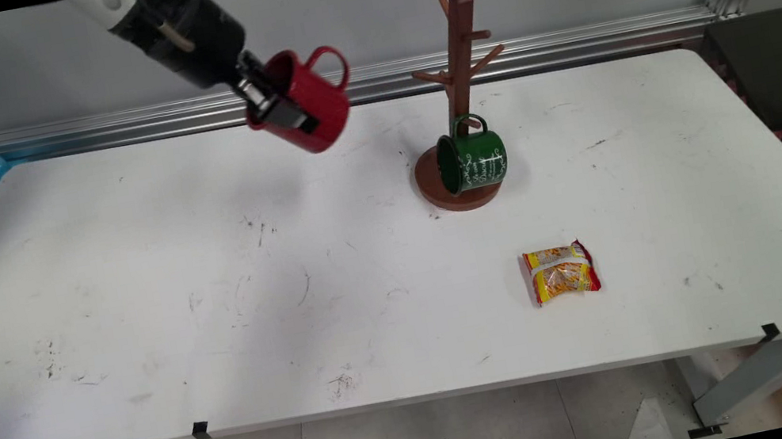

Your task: Place the picked object on the table

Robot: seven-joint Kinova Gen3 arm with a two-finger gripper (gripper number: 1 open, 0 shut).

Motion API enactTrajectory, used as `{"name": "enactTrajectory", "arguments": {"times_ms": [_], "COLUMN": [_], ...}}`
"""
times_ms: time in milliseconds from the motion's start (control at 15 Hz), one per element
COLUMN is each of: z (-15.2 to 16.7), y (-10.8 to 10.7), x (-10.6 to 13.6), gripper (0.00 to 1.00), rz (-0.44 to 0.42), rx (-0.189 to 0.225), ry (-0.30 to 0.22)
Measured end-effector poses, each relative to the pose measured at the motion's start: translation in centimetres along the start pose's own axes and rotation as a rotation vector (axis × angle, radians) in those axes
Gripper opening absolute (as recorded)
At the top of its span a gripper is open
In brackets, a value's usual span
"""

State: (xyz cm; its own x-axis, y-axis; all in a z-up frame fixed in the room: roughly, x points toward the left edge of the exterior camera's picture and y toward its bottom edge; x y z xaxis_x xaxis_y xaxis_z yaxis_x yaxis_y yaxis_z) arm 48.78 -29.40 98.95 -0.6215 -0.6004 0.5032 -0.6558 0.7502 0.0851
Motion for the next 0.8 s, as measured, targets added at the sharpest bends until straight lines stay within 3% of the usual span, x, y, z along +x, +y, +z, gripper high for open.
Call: {"name": "enactTrajectory", "arguments": {"times_ms": [400,800], "z": [3.3,7.6], "y": [-4.0,-5.6], "x": [-2.1,-3.4], "gripper": [0.0,0.0], "rz": [0.121,0.208], "rx": [0.087,0.117], "ry": [-0.126,-0.235]}}
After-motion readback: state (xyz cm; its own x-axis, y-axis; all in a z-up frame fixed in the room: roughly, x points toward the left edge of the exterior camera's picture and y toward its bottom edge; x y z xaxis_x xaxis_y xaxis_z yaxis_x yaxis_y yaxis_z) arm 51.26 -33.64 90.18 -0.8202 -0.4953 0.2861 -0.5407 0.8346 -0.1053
